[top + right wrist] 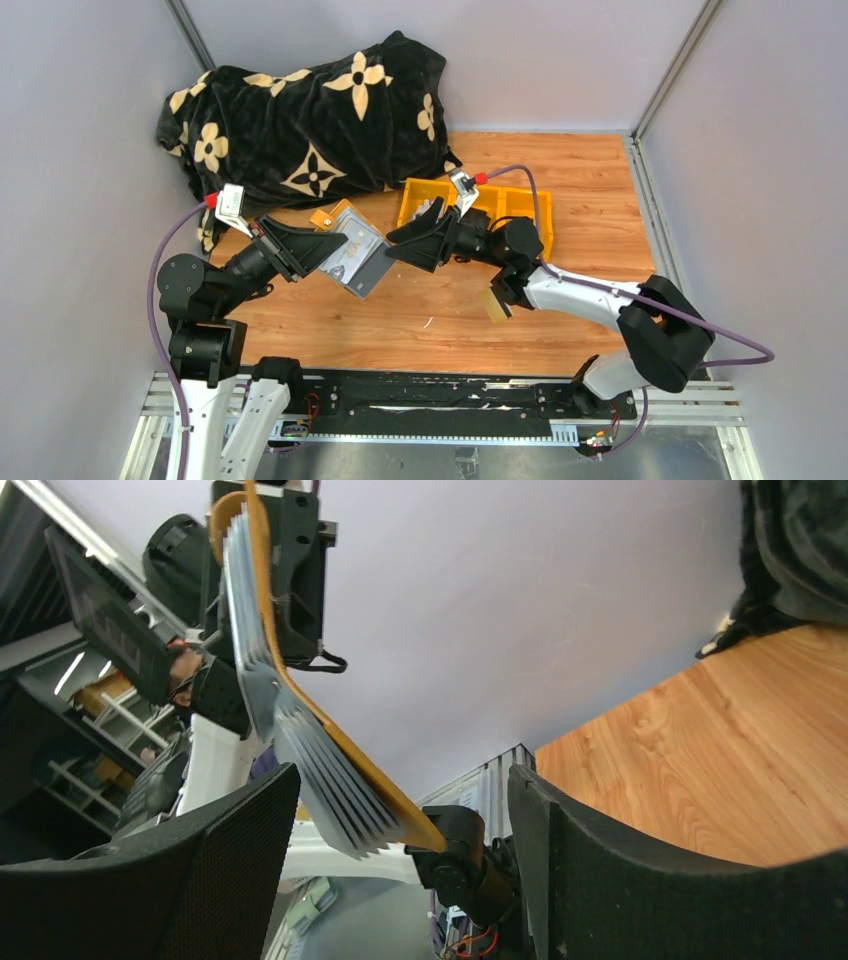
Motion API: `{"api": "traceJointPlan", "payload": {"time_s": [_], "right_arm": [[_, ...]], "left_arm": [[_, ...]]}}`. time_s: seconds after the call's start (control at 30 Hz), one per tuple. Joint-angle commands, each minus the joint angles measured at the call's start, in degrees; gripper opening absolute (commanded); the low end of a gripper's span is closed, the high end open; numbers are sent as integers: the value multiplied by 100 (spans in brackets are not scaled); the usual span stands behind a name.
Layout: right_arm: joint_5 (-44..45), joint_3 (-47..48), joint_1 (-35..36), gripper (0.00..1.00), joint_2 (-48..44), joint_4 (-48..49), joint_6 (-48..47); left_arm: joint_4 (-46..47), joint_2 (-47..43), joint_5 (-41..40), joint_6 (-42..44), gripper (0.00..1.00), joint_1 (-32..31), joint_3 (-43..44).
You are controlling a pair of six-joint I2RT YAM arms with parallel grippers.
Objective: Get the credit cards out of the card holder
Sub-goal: Remove the credit card from the card holder.
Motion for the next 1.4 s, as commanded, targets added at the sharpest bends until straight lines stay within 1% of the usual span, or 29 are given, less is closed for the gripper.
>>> {"api": "traceJointPlan", "payload": {"time_s": [0.0,0.1,0.13,0.17,0.23,0.3,0.4,0.43,0.47,0.53,0.67,0.7,0.73,0.77,0.83,0.87,0.93,1.0,1.03,1.07,1.1,1.23,1.37], "right_arm": [[-759,420,-18,80,13,690,-249],[-1117,593,-1,80,225,1078,24],[-1243,646,0,80,333,1349,190],[-1350,733,7,80,451,1746,500],[-1659,926,8,80,684,2134,969],[-1910,1141,24,80,826,2203,1230],[-2109,1184,60,80,806,2038,1156],[-2167,1197,57,77,784,1960,1102],[-2216,1206,60,73,769,1890,1062],[-2371,1266,62,61,774,1806,1096],[-2798,1499,61,25,848,1655,1405],[-2926,1590,56,14,845,1517,1433],[-3069,1654,46,6,811,1297,1417],[-3236,1741,37,0,770,994,1357],[-3660,1918,18,0,599,39,964],[-3756,2008,18,0,531,-608,566],[-3925,2254,17,0,287,-2429,-587],[-3891,2671,19,0,52,-4852,-2186],[-3815,2943,26,0,-13,-5872,-3012],[-3794,3184,26,0,-36,-6681,-3706],[-3840,3426,14,0,-28,-7376,-3977],[-3961,3798,-9,0,-3,-8159,-4560],[-4093,3936,-39,0,56,-8277,-4697]], "left_arm": [[397,-28,258,-184,0,18,37],[433,-21,272,-209,0,15,22],[448,-11,275,-228,0,18,18],[463,-10,275,-238,0,19,12],[468,-6,259,-243,0,19,11],[477,-10,251,-243,0,19,19],[471,-10,240,-270,0,19,42],[469,-10,232,-275,0,15,50],[464,-17,237,-271,0,14,54],[451,-19,234,-260,0,19,63],[381,-20,177,-176,0,20,42],[324,-27,155,-115,0,19,39],[240,-28,129,-4,0,19,33],[123,-27,118,129,4,21,26],[-64,-40,216,385,13,19,-109],[-74,-51,273,432,17,19,-175],[-82,-63,473,506,23,25,-353],[-73,-47,706,624,27,19,-469],[-47,-34,848,651,28,19,-514],[-9,-22,949,648,29,19,-572],[46,-11,1030,632,29,19,-610],[226,86,1363,533,28,19,-694],[351,113,1682,381,29,19,-710]]}}
